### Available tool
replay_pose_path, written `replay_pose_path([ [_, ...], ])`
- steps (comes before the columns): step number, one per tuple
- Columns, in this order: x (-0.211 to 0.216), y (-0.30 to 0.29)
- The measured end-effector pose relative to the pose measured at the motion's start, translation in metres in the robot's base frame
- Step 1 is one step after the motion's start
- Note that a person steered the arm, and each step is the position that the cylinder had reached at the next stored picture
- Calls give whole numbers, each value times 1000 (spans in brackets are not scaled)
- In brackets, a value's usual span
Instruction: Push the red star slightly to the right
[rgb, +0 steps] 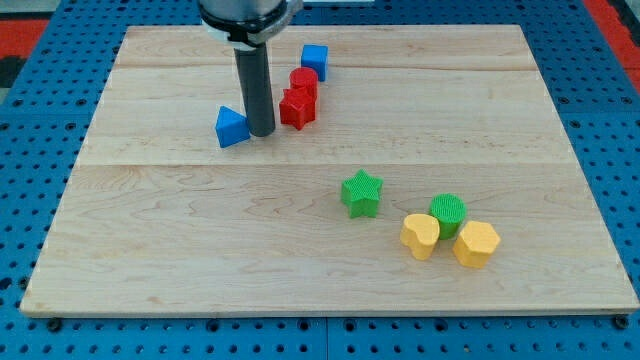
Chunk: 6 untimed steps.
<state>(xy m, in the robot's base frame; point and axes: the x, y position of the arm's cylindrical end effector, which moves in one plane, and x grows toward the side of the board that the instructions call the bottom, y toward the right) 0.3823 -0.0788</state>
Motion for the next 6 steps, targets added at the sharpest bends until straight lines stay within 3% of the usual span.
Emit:
replay_pose_path([
  [1, -32, 0],
  [4, -16, 32],
  [5, 3, 21],
  [6, 53, 23],
])
